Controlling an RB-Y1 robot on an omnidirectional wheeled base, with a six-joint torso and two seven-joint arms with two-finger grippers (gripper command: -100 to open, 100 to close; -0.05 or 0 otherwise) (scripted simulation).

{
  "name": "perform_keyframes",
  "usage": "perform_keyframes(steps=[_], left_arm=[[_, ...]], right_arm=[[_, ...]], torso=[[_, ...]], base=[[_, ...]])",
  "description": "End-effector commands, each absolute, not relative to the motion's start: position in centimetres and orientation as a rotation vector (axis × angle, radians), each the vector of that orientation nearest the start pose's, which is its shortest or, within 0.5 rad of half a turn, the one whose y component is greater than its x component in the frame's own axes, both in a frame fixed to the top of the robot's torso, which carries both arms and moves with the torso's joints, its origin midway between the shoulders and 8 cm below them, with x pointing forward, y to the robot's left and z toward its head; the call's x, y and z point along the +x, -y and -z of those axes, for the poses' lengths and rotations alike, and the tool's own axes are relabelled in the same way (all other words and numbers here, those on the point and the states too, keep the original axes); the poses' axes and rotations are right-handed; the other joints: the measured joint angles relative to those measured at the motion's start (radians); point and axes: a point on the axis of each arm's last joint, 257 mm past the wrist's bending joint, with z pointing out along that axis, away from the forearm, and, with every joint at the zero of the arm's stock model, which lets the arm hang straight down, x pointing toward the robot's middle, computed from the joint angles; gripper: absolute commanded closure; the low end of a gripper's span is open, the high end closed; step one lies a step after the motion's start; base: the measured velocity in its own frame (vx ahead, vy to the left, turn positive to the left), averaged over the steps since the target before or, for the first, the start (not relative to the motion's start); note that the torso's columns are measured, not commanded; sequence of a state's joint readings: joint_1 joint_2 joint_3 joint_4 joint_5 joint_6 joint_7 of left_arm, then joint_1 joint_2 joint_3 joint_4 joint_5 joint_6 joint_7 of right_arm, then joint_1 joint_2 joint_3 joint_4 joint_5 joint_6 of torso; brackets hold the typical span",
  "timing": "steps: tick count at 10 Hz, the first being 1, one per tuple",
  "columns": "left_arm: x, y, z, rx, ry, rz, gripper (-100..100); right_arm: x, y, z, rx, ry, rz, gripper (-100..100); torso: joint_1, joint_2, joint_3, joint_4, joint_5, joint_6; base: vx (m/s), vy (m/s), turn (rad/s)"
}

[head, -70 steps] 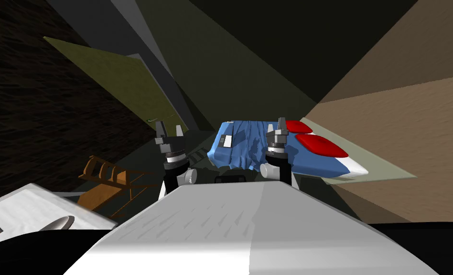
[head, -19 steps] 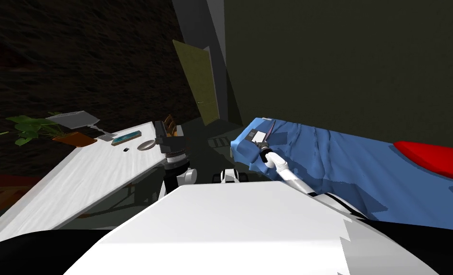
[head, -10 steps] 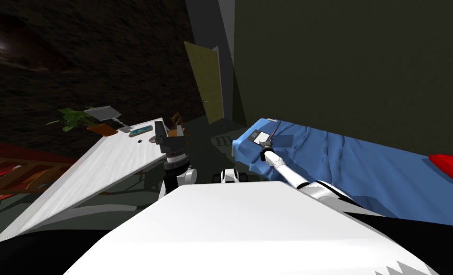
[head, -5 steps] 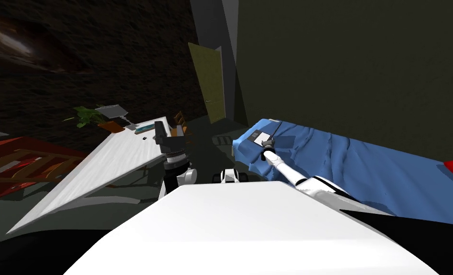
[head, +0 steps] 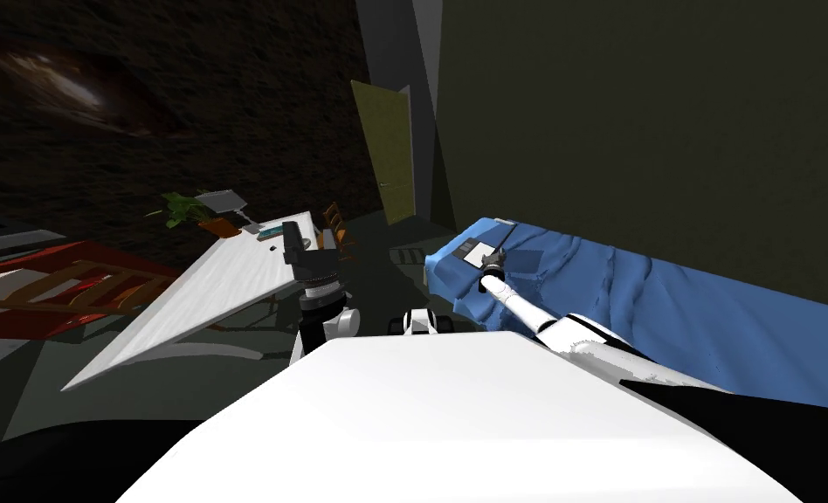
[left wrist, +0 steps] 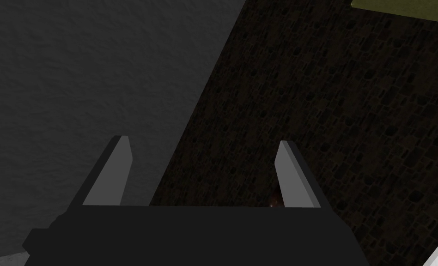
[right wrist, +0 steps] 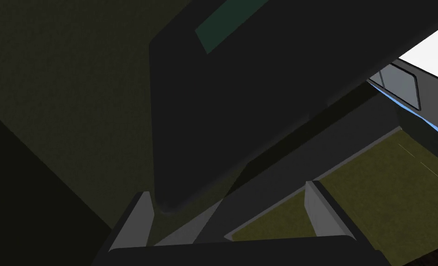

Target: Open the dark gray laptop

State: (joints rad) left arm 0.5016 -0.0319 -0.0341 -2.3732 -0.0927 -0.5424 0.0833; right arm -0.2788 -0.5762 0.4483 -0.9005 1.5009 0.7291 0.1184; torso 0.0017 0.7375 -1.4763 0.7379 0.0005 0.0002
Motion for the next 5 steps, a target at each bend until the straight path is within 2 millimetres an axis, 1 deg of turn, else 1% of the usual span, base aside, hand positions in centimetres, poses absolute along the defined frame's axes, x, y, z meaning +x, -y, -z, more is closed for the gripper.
perform_keyframes(steps=[1,2,3,4,5], left_arm=[[31.8,-25.5,-7.1,-0.546,-0.528,1.381,0],[31.8,-25.5,-7.1,-0.546,-0.528,1.381,0],[31.8,-25.5,-7.1,-0.546,-0.528,1.381,0],[31.8,-25.5,-7.1,-0.546,-0.528,1.381,0],[31.8,-25.5,-7.1,-0.546,-0.528,1.381,0]], right_arm=[[54.0,50.2,27.8,-0.415,-1.608,1.209,-100],[53.9,50.0,28.3,-0.403,-1.624,1.184,-100],[53.1,48.2,29.7,-0.396,-1.645,1.139,-100],[52.0,49.7,30.0,-0.364,-1.663,1.157,-100],[51.9,50.8,29.4,-0.328,-1.662,1.171,-100]], torso=[[0.000,0.000,0.000,0.000,0.000,0.000],[-0.003,0.000,0.000,0.000,-0.001,0.000],[-0.001,0.000,0.000,0.000,-0.001,0.000],[0.000,-0.002,-0.001,-0.002,-0.003,-0.007],[-0.001,-0.005,-0.003,-0.004,-0.004,-0.007]], base=[[-0.009,-0.057,0.069],[-0.002,-0.032,0.017],[-0.011,-0.040,0.334],[-0.025,-0.046,0.402],[-0.016,-0.012,0.136]])
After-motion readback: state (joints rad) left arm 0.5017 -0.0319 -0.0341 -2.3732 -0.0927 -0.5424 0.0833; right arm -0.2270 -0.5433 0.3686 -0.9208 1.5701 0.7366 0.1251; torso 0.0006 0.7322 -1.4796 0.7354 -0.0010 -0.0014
